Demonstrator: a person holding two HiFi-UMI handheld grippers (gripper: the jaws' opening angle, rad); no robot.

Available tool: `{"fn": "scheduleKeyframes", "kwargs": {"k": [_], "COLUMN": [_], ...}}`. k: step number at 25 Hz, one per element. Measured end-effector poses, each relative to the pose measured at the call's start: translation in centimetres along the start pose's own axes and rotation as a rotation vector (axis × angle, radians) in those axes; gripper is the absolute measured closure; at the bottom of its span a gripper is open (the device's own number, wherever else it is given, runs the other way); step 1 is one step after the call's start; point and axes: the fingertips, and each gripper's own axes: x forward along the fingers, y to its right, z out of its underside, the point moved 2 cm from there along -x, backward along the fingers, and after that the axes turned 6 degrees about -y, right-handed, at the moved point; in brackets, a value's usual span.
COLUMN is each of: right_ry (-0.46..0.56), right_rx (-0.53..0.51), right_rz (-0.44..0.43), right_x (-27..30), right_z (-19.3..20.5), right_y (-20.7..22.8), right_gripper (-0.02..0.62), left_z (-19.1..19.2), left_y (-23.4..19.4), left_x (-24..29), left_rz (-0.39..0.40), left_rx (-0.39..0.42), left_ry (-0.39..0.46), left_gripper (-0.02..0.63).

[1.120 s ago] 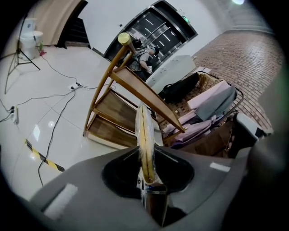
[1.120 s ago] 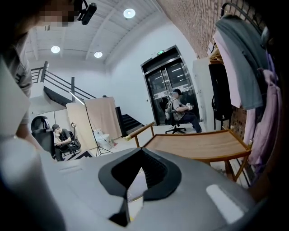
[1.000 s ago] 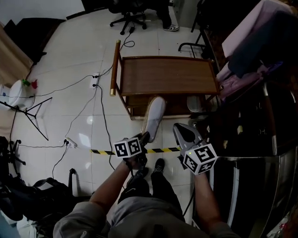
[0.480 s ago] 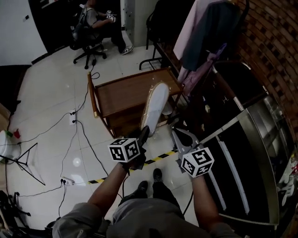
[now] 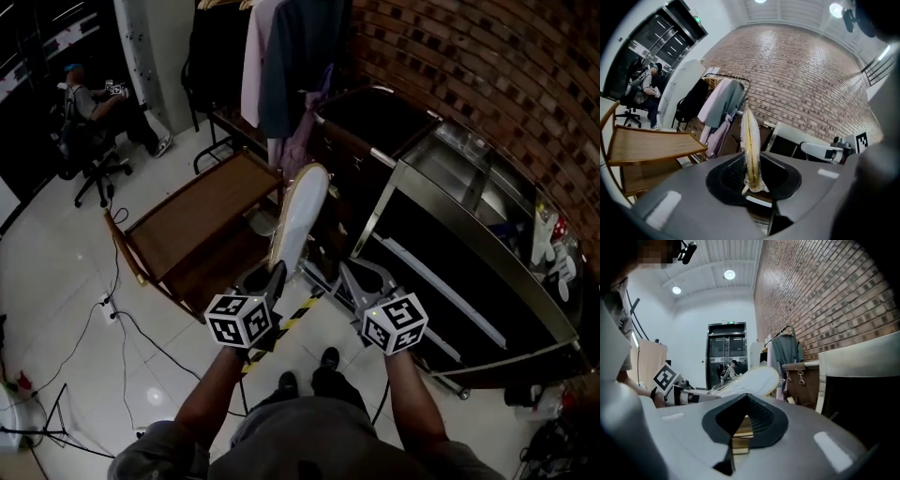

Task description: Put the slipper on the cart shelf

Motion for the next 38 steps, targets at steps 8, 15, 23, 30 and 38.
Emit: {"fn": "scheduleKeyframes", "kwargs": {"k": [8, 15, 23, 30, 38], "right_ry": [0.001, 0.008, 0.006, 0.016, 0.024], "right_rx": [0.072, 0.127, 0.181, 0.227, 0.265], "right_rz": [0.17, 0.289, 0.422, 0.547, 0.603], "right_x": [-6.3, -12.4, -21.0, -29.5, -35.6], "right_z": [2.5, 4.7, 7.3, 9.5, 11.6], "right_y": [3.9, 7.8, 11.8, 15.8, 19.6], "right_gripper": [0.595, 0.595, 0.595, 0.595, 0.595], "left_z": [4.9, 8.7, 13.0, 16.5, 18.9], "left_y": [7.0, 12.8, 20.6, 29.1, 35.6], "left_x": [4.0, 7.4, 11.6, 16.4, 21.7], "left_rz": [0.16, 0.248, 0.34, 0.408, 0.41], "left_rx": [0.039, 0.082, 0.13, 0.13, 0.141], "left_ry": [-0.153, -0.252, -0.353, -0.407, -0.426], "left_gripper": [0.532, 0.532, 0.532, 0.532, 0.532]}}
